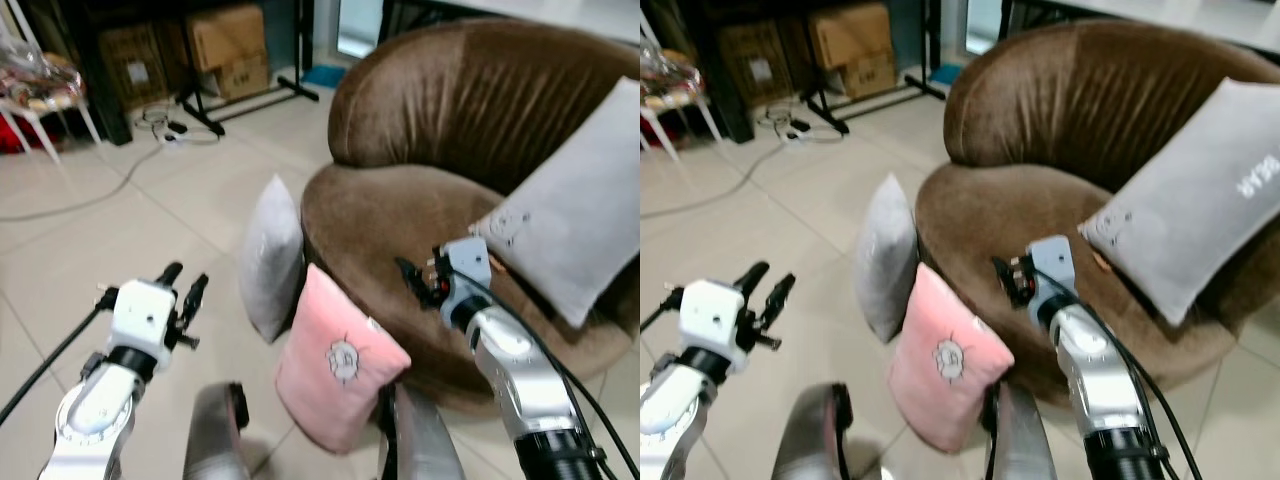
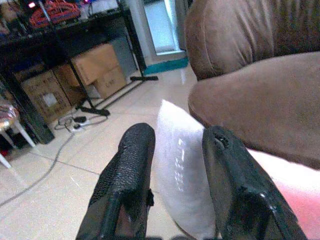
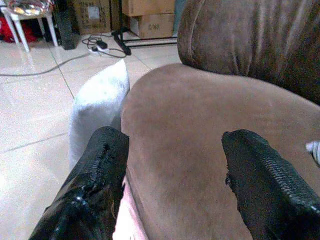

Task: Move the pillow to the sofa from floor

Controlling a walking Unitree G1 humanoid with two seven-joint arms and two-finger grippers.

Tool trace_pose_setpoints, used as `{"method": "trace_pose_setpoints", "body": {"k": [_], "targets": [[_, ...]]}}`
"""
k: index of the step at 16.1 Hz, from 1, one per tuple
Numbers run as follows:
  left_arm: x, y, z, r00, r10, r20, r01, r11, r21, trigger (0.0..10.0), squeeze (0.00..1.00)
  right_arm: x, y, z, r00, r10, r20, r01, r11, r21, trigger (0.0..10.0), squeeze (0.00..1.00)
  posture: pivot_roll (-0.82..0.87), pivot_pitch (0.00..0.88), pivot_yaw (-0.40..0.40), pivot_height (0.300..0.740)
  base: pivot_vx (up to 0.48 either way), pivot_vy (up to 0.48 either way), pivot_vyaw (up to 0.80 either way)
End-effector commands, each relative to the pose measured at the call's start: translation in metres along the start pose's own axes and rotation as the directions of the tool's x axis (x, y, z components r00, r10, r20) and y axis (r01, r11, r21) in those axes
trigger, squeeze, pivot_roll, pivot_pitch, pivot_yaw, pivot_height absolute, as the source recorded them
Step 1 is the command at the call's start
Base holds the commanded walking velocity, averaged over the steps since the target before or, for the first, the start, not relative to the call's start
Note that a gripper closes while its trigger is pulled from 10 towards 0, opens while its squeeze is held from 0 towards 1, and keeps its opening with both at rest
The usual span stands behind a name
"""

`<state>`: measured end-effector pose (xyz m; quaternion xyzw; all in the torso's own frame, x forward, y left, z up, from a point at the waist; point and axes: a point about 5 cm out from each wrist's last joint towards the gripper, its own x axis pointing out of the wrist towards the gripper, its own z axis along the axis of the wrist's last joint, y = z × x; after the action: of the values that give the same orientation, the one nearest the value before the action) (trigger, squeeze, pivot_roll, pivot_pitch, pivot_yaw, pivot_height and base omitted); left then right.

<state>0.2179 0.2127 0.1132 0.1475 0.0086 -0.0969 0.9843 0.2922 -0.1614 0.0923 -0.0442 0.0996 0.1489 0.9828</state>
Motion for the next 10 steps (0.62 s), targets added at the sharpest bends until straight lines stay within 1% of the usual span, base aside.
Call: {"method": "trace_pose_setpoints", "body": {"k": [1, 3, 4, 7, 10], "targets": [[-0.001, -0.002, 0.001, 1.0, -0.013, -0.002, 0.013, 1.0, -0.005, 10.0, 0.0, 0.003, -0.004, 0.001, 1.0, -0.011, -0.005, 0.011, 1.0, 0.002, 10.0, 0.0, -0.04, 0.0, -0.024, 0.495, 0.0, 0.0, 0.0], [0.001, -0.006, 0.003, 0.999, -0.035, 0.0, 0.035, 0.999, -0.008, 10.0, 0.0, 0.007, -0.005, -0.003, 1.0, -0.012, -0.026, 0.012, 1.0, -0.014, 10.0, 0.0, -0.05, 0.0, -0.014, 0.48, 0.0, 0.0, 0.0], [0.002, -0.006, 0.004, 0.999, -0.043, 0.003, 0.043, 0.999, -0.007, 10.0, 0.0, 0.008, -0.005, -0.006, 0.999, -0.014, -0.051, 0.012, 0.999, -0.032, 10.0, 0.0, -0.05, 0.0, -0.009, 0.48, 0.0, 0.0, 0.0], [0.006, -0.007, 0.006, 0.998, -0.057, 0.006, 0.057, 0.998, -0.005, 10.0, 0.0, 0.011, -0.007, -0.011, 0.997, -0.01, -0.081, 0.008, 1.0, -0.028, 10.0, 0.0, -0.05, 0.0, 0.001, 0.48, 0.0, 0.0, 0.0], [0.007, -0.009, 0.007, 0.998, -0.068, 0.005, 0.068, 0.998, -0.008, 10.0, 0.0, 0.015, -0.009, -0.018, 0.993, -0.018, -0.116, 0.012, 0.999, -0.049, 10.0, 0.0, -0.05, 0.0, 0.005, 0.48, 0.0, 0.0, 0.0]]}}
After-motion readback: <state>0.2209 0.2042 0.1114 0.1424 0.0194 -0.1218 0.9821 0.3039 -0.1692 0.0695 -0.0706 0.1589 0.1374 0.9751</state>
